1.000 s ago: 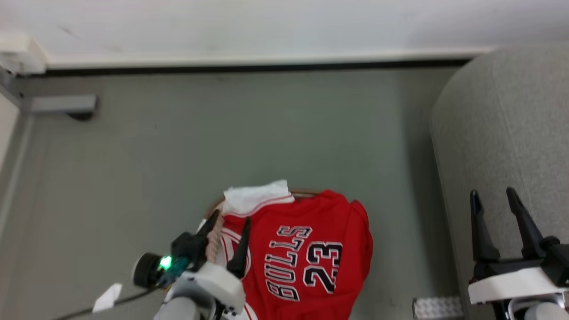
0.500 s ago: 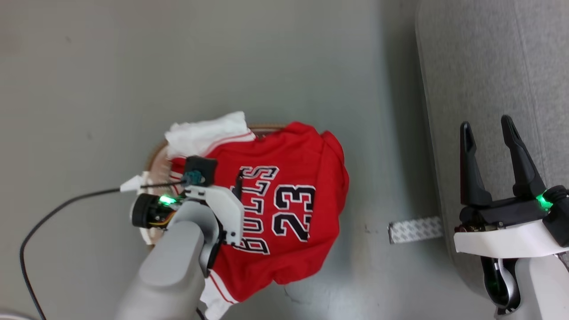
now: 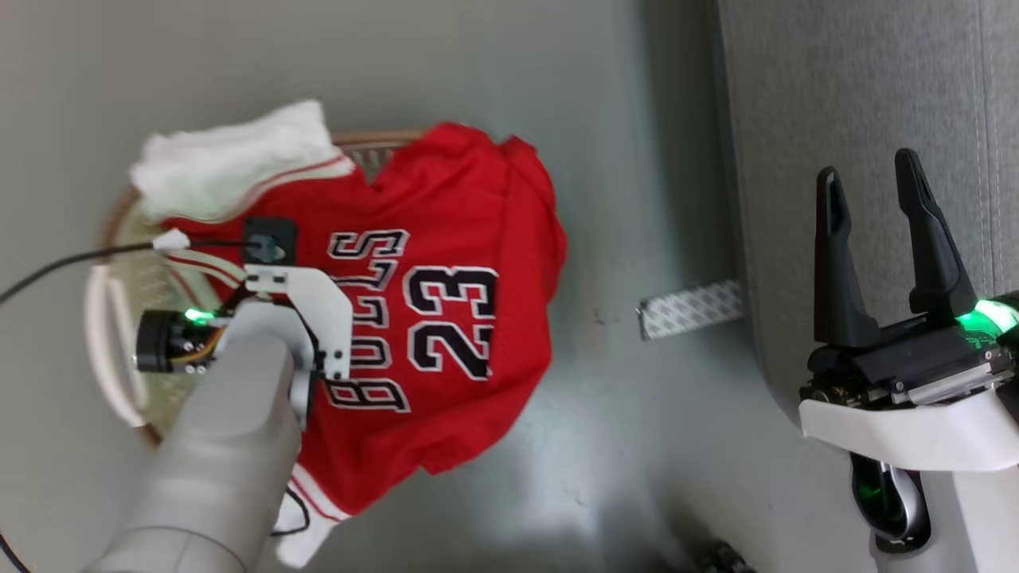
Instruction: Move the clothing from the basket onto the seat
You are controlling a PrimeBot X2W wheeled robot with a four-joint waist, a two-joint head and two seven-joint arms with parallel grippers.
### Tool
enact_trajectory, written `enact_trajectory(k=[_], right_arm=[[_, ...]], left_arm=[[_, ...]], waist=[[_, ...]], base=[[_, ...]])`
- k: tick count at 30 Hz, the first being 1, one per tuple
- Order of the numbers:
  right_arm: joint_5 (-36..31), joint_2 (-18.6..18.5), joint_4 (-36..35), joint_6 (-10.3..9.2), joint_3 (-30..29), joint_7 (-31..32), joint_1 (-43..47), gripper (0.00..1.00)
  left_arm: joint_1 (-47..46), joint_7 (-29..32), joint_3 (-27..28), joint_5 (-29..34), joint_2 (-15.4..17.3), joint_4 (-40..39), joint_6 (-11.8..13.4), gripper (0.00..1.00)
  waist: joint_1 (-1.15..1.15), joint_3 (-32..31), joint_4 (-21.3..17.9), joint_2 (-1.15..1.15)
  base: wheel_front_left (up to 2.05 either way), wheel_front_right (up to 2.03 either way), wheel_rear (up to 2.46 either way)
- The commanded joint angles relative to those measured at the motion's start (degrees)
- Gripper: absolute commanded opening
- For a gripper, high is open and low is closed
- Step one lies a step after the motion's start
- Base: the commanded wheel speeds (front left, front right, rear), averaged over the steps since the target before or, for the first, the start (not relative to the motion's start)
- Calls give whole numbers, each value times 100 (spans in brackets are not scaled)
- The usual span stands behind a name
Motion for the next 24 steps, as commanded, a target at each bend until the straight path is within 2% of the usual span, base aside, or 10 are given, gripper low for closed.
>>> enact_trajectory(k=[1, 4, 6, 7, 8, 15, 24], right_arm=[[67, 18, -49, -12, 26, 0, 48, 100], [140, 18, -142, -12, 97, 0, 122, 100], [72, 20, -176, -12, 56, 0, 192, 100], [52, 20, -173, -12, 23, 0, 230, 100], [41, 19, -156, -12, -17, 0, 255, 100], [-30, 15, 172, -12, -339, 0, 366, 100], [-114, 5, 738, -12, -603, 0, 738, 100]], left_arm=[[-92, -1, -28, 88, 54, 46, 7, 100], [-225, -84, -11, 16, 78, 117, -7, 100], [-250, -157, 36, -86, 44, 158, -113, 100], [-262, -251, 49, -104, 44, 156, -123, 24], [-267, -325, 22, -96, 43, 169, -171, 0], [-123, -953, 101, -380, -211, 164, -278, 0], [729, -1756, 103, -777, -381, 25, -613, 0]], waist=[[-1, 323, -289, 0], [-1, 522, -409, 0], [-1, 597, -336, 0], [-1, 610, -294, 0], [-1, 614, -261, 0], [-1, 132, 153, 0], [-1, -1625, 778, 0]], base=[[0, 0, 0], [12, 12, 12], [22, 22, 22], [9, 9, 9], [0, 0, 0], [0, 0, 0], [0, 0, 0]])
